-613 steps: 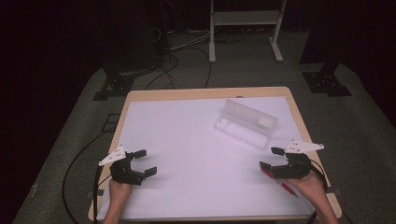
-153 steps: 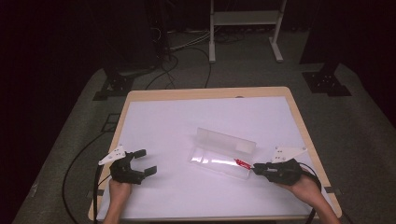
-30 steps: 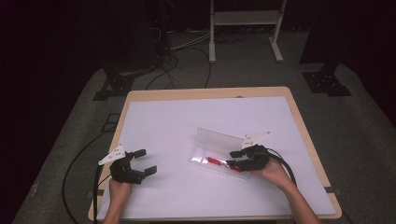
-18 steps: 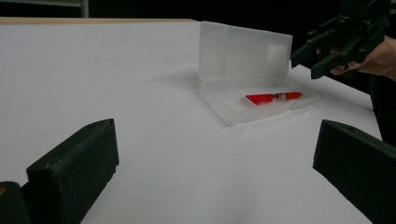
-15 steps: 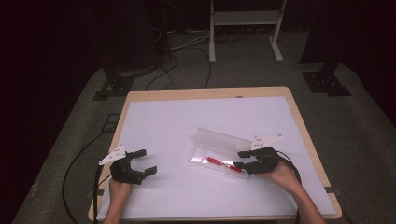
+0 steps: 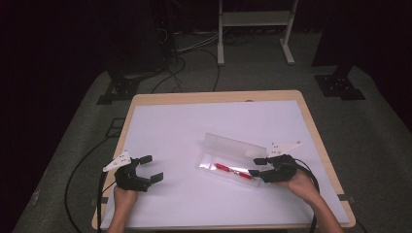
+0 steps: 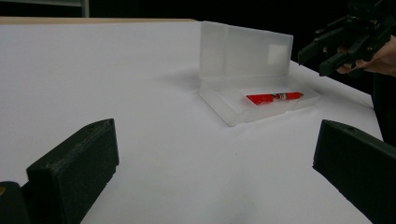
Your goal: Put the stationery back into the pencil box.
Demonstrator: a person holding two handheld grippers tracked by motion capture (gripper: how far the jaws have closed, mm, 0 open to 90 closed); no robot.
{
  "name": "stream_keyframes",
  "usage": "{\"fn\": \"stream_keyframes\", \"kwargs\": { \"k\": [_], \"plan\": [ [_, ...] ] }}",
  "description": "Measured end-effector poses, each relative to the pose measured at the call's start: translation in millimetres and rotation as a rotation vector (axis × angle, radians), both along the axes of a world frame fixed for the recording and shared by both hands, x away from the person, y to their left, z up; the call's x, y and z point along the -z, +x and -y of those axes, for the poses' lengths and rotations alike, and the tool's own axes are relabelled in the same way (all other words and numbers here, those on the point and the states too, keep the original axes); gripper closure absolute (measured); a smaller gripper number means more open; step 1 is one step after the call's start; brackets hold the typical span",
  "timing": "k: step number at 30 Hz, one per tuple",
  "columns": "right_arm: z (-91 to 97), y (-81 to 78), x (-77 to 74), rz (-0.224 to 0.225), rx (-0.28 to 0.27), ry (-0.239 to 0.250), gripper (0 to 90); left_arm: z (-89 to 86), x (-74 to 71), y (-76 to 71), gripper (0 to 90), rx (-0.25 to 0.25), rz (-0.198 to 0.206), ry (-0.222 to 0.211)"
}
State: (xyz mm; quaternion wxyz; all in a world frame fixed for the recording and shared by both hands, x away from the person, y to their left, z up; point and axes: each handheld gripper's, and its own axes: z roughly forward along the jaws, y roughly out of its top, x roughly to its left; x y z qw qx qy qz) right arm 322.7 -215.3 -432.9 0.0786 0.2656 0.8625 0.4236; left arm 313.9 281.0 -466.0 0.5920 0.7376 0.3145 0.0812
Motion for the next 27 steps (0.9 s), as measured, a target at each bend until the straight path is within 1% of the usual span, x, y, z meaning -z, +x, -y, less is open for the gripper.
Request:
{"fn": "stream_keyframes", "kwargs": {
  "k": [4, 13, 20, 23, 27],
  "plan": [
    [4.4, -1.9, 0.4, 0.006, 0.006, 0.003, 48.4, 0.3, 0.1, 0.2, 0.0, 0.002, 0.002, 0.001],
    [16.0, -8.2, 1.9, 0.003, 0.026, 0.019, 48.4, 0.1, 0.0, 0.1, 0.0, 0.002, 0.001, 0.002],
    [23.1, -11.9, 2.1, 0.007, 0.035, 0.018, 48.4, 0.1, 0.1, 0.2, 0.0, 0.002, 0.001, 0.001],
    [26.3, -13.2, 3.0, 0.0, 0.046, 0.013, 47.9, -0.1, 0.0, 0.4, 0.0, -0.001, -0.003, -0.002],
    [29.8, -14.7, 4.6, -0.002, 0.045, 0.004, 47.9, 0.0, 0.0, 0.3, 0.0, 0.0, -0.002, -0.002]
  ]
}}
